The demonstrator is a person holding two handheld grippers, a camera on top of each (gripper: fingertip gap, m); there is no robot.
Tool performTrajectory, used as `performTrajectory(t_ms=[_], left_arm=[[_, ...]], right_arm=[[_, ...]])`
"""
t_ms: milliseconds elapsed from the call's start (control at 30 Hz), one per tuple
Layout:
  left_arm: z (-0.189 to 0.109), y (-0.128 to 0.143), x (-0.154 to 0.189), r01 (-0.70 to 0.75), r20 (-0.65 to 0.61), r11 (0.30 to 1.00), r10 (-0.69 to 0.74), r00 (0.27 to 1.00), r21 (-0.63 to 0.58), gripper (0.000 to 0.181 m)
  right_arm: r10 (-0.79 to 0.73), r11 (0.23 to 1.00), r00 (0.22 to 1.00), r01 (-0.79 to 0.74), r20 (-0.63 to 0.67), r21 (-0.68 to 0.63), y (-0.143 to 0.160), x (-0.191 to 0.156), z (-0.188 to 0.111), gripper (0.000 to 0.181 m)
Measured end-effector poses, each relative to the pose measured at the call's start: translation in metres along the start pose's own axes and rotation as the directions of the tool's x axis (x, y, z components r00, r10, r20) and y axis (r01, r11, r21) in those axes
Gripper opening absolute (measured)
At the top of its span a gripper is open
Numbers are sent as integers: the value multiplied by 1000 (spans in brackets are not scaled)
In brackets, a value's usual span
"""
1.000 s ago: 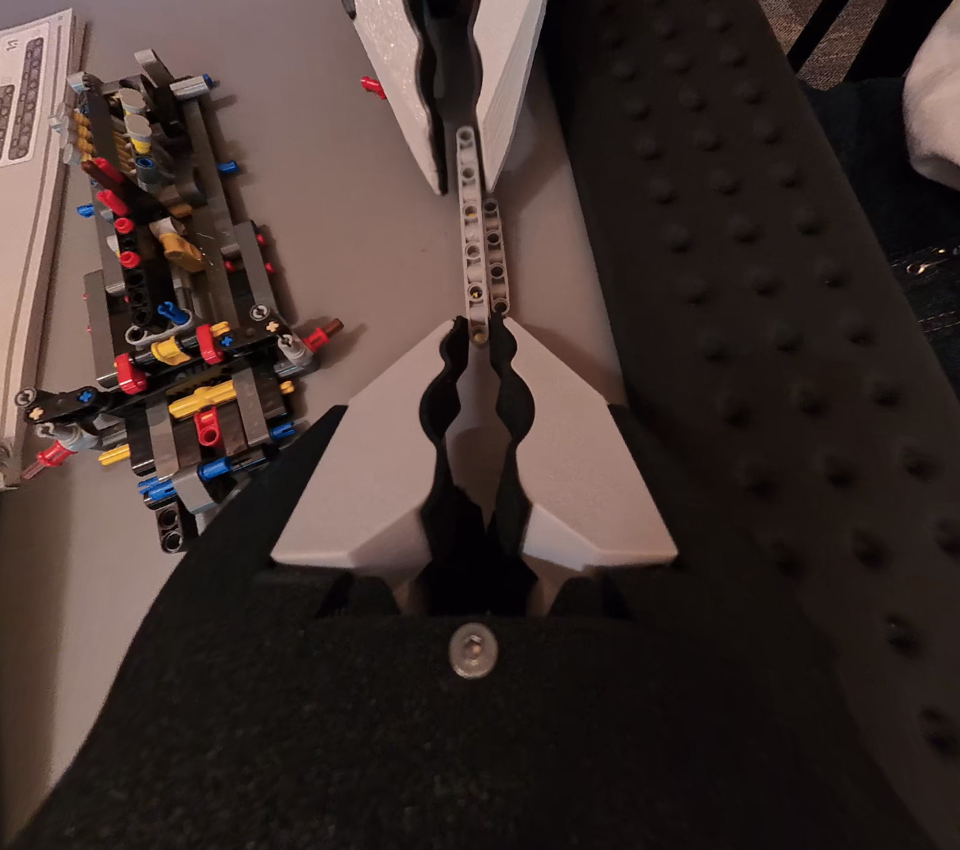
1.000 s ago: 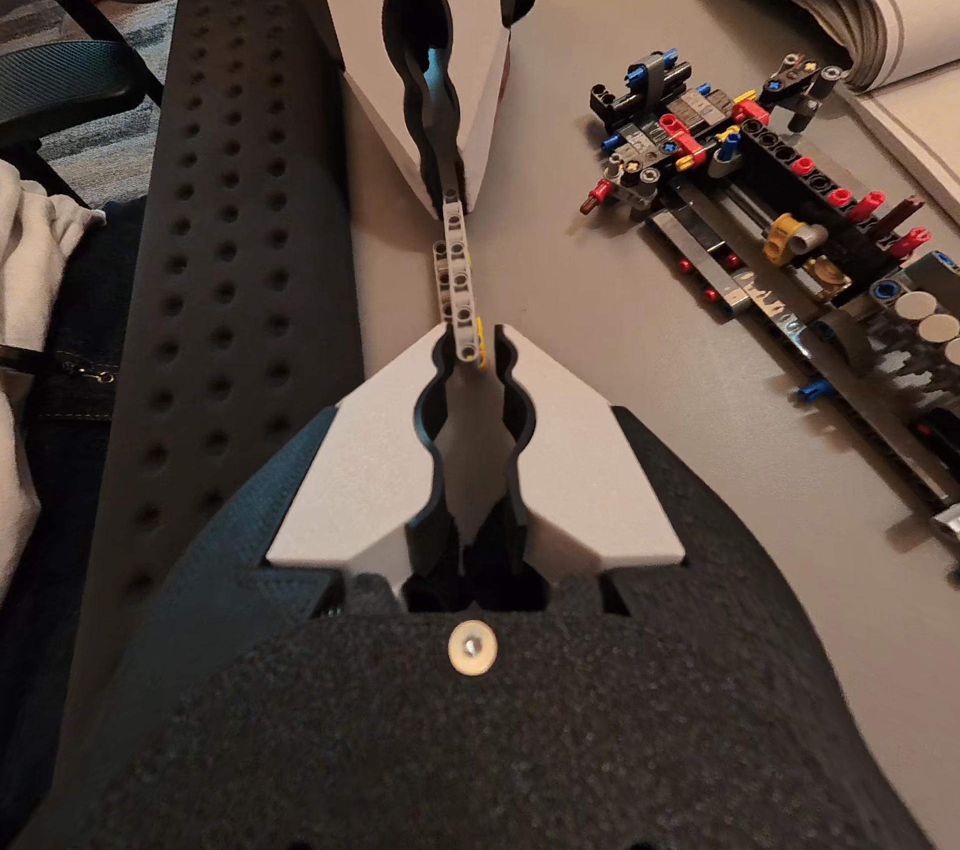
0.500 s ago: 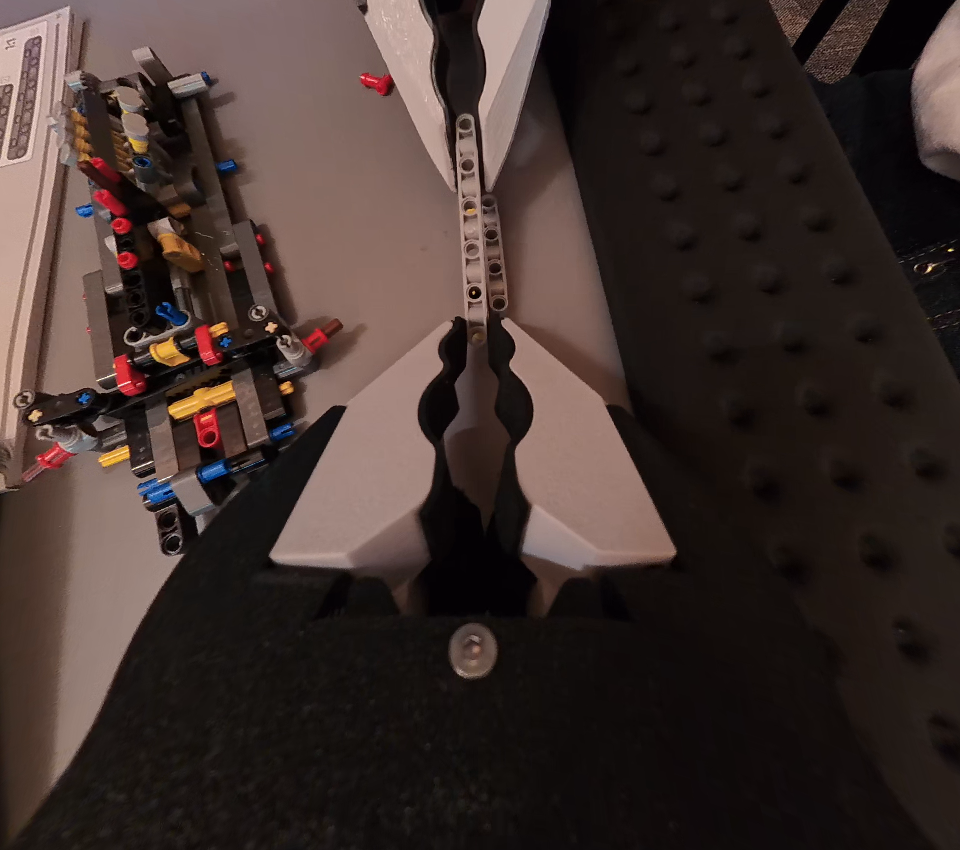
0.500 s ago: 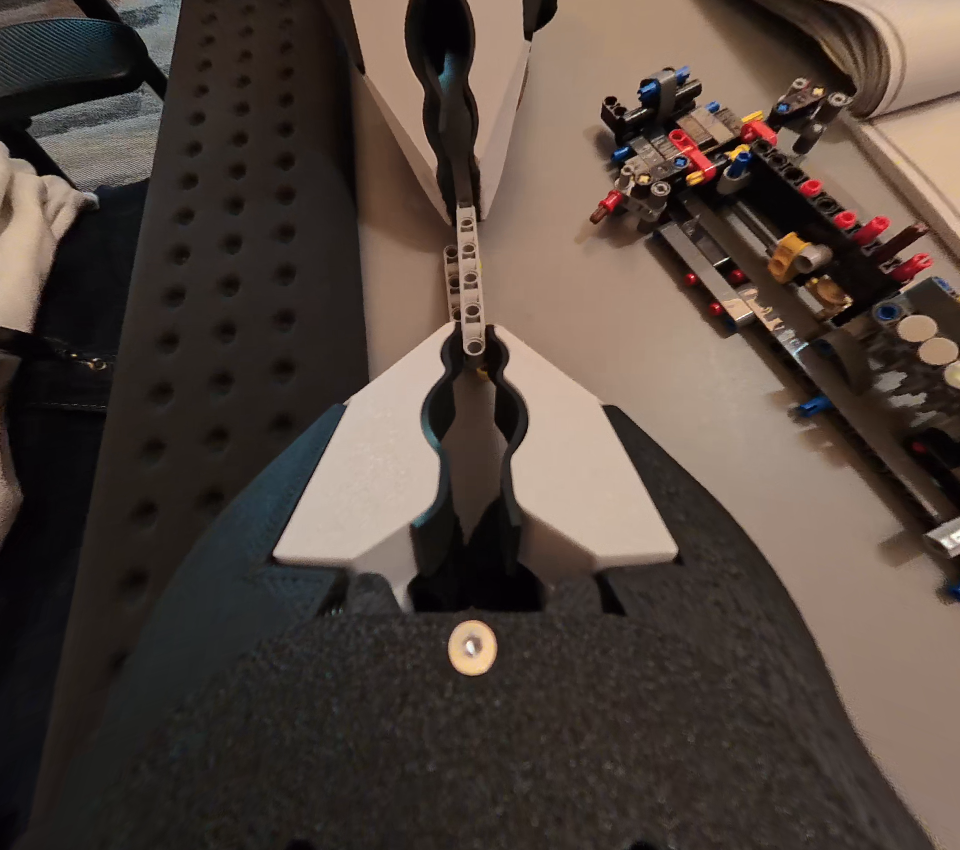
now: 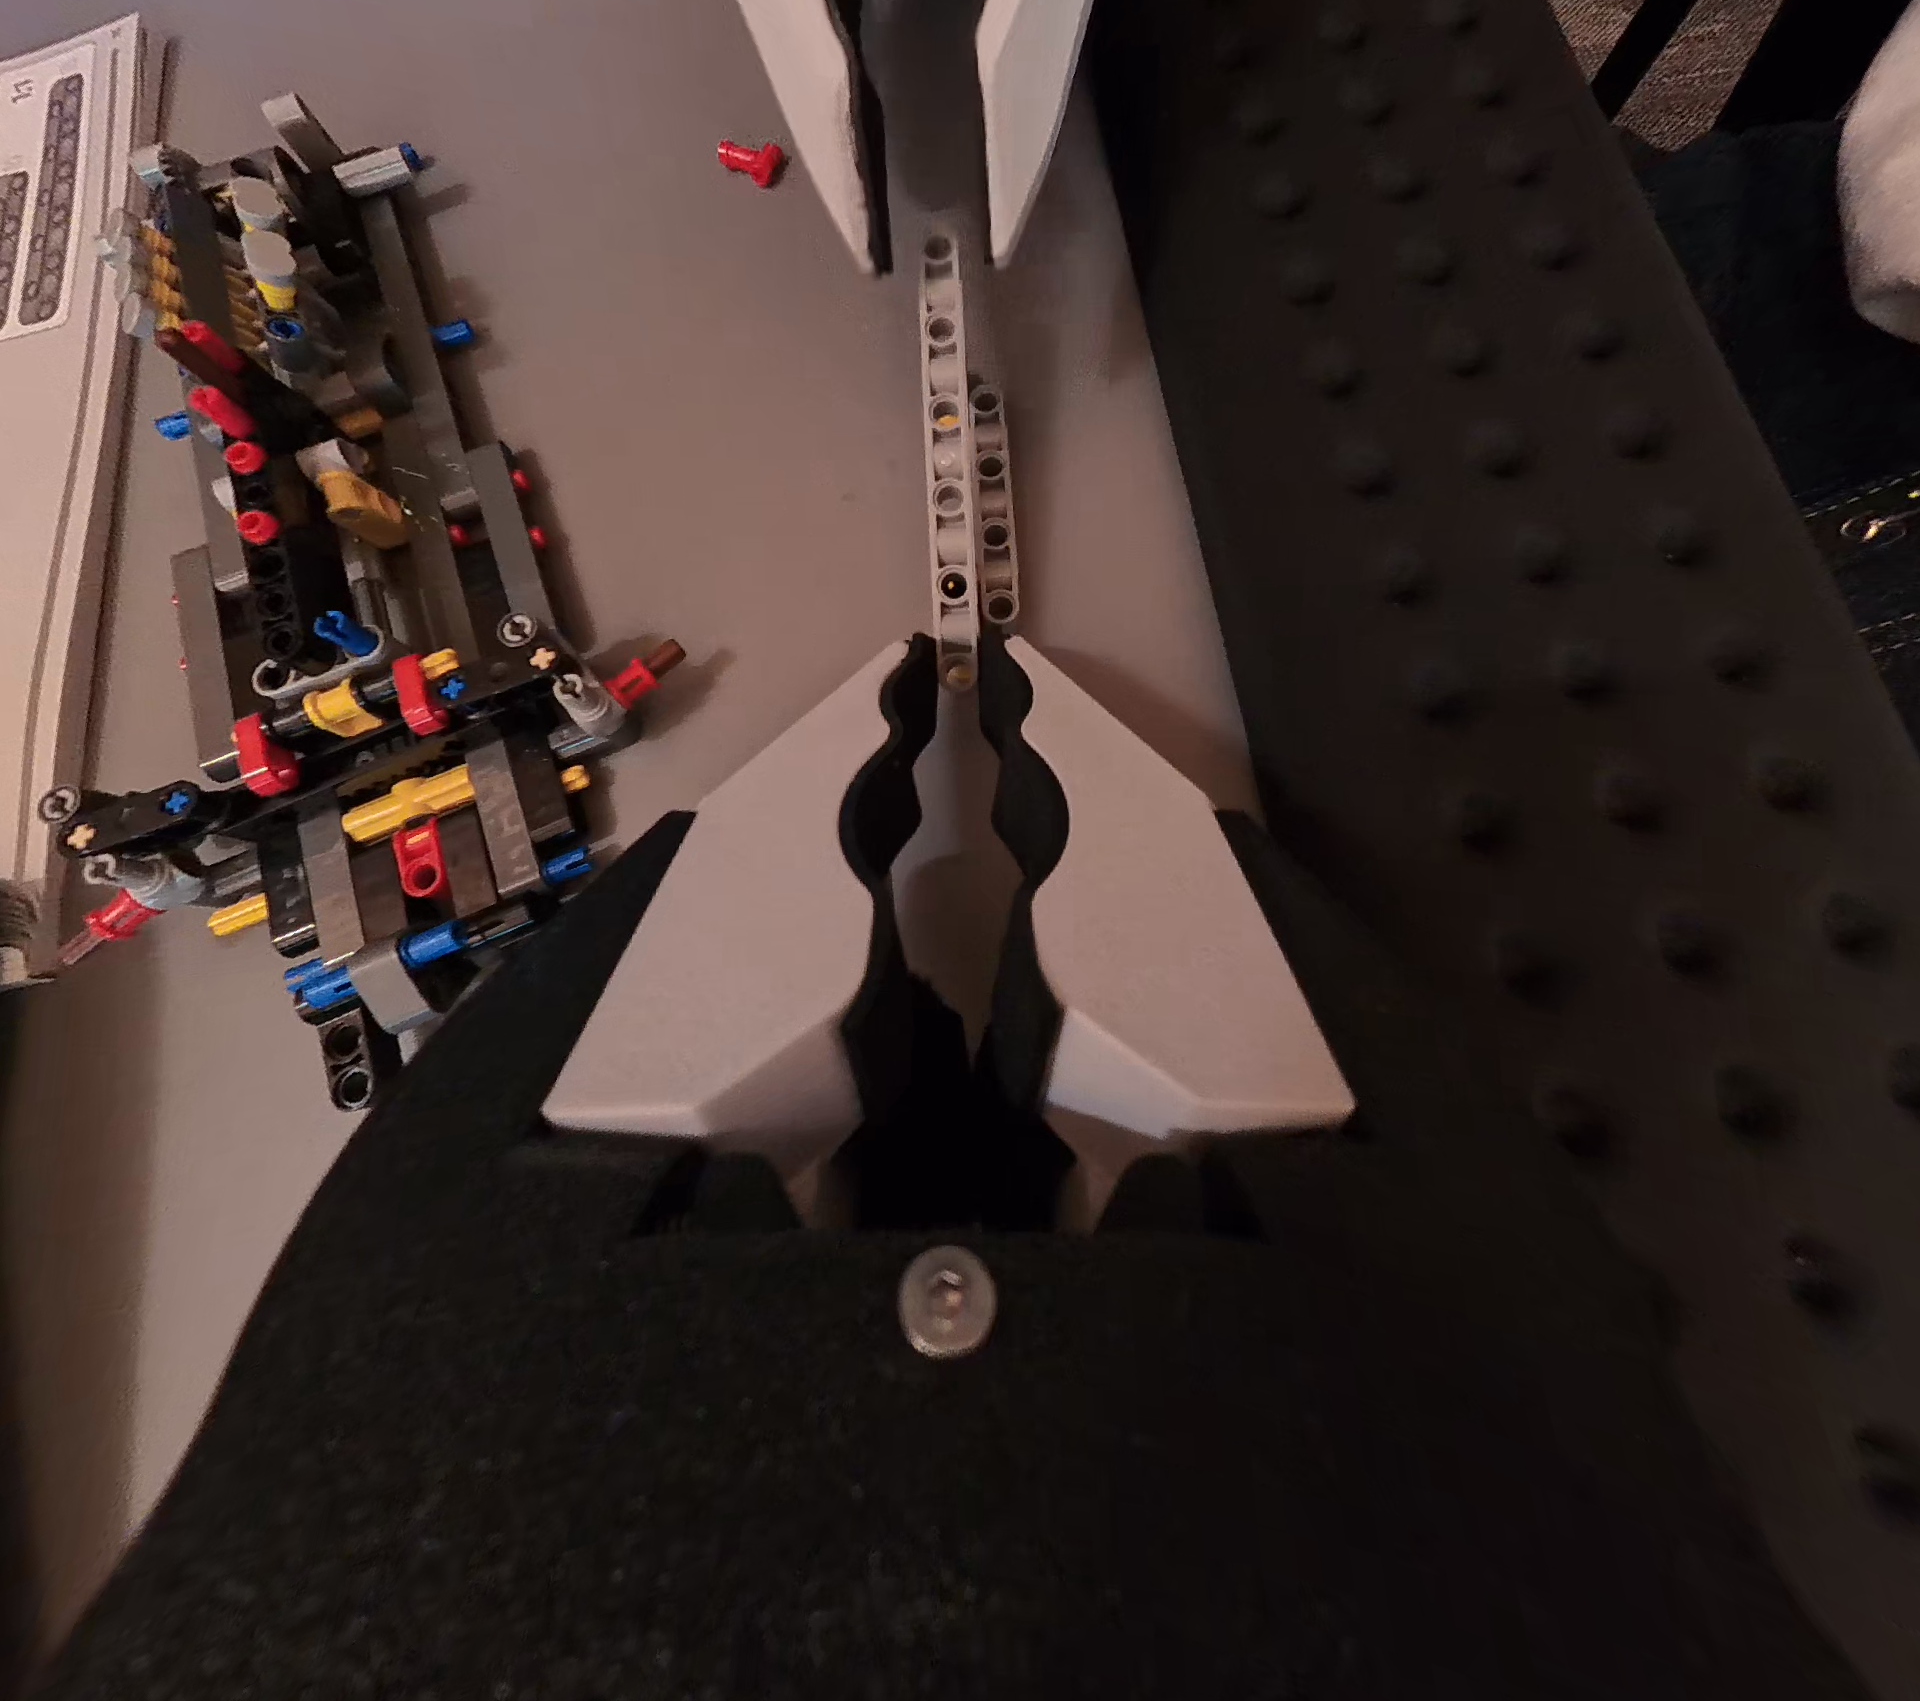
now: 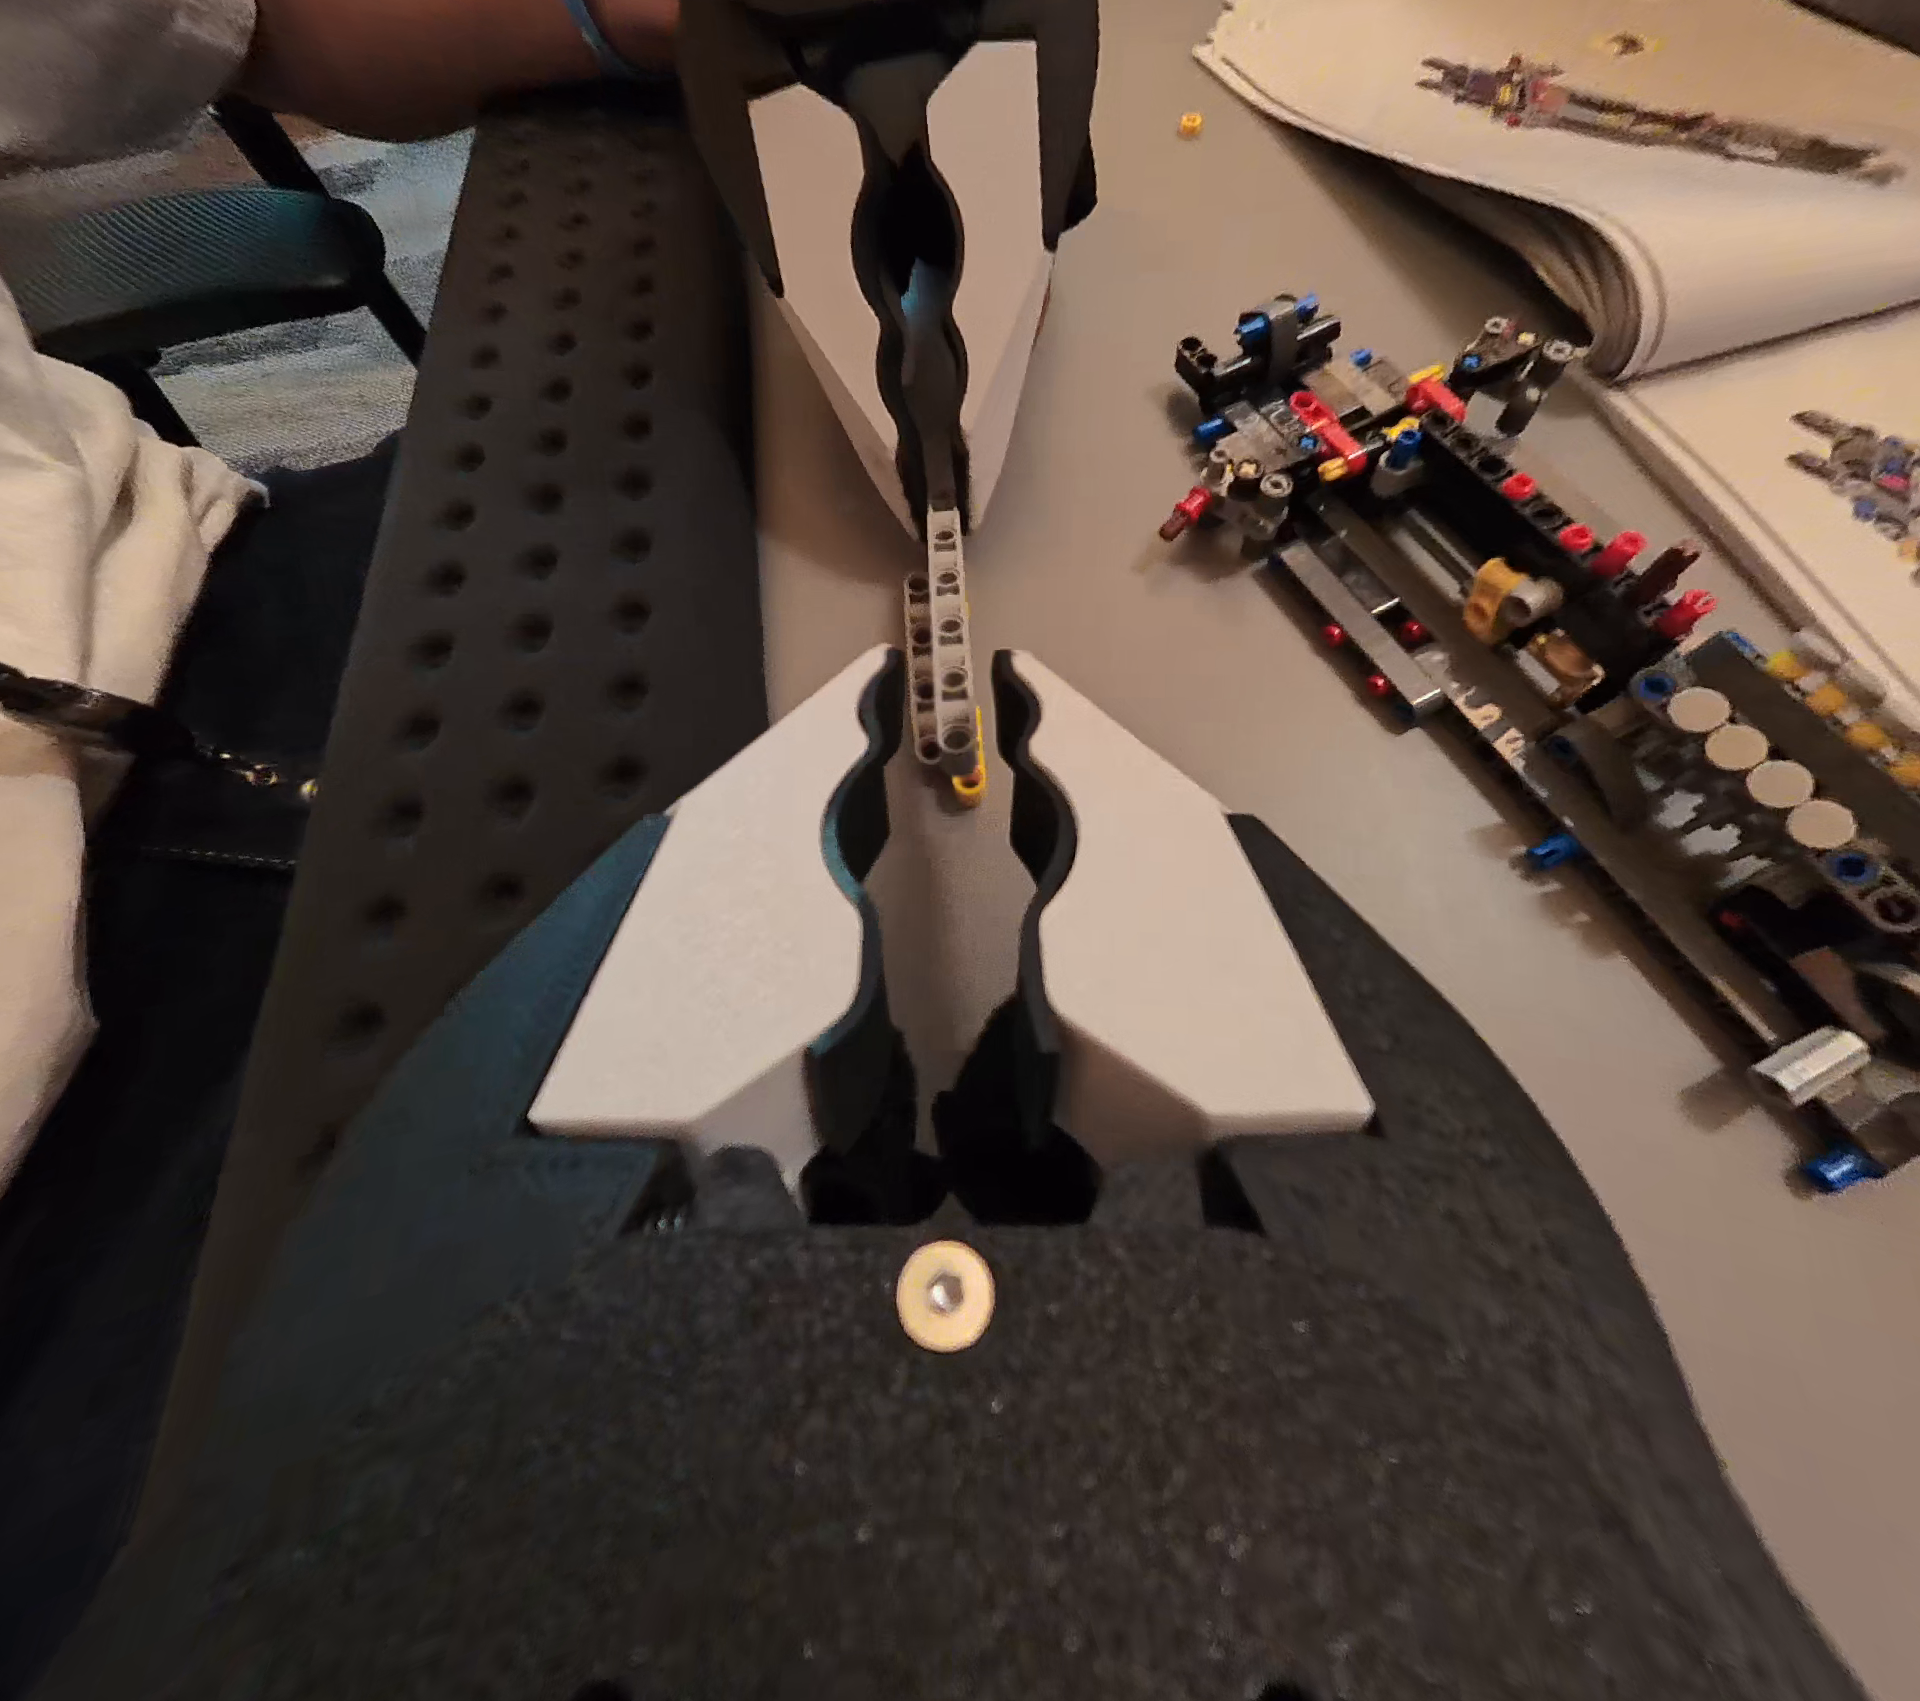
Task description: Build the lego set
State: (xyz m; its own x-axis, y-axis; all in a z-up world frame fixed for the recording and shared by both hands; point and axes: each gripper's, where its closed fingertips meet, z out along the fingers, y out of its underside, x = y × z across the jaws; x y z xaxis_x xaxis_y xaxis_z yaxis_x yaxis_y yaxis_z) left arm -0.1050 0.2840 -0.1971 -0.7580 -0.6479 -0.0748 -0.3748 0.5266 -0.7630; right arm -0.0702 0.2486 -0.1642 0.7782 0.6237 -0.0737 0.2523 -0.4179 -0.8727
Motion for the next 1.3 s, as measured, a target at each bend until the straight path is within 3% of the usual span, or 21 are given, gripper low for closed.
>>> performTrajectory(t_ms=[367, 733, 1300], left_arm=[[-1, -2, 0, -8, 4, 1000, 8, 1000, 5, 7], [-1, -2, 0, -8, 3, 1000, 8, 1000, 4, 7], [-1, -2, 3, -3, -16, 1000, 3, 1000, 10, 7]], right_arm=[[-46, 991, 999, 43, -26, -124, 23, 2, 9, 7], [-116, 989, 991, 108, -70, -103, 16, 2, 6, 7], [49, 994, 999, -47, 14, -96, 20, 3, 8, 7]])
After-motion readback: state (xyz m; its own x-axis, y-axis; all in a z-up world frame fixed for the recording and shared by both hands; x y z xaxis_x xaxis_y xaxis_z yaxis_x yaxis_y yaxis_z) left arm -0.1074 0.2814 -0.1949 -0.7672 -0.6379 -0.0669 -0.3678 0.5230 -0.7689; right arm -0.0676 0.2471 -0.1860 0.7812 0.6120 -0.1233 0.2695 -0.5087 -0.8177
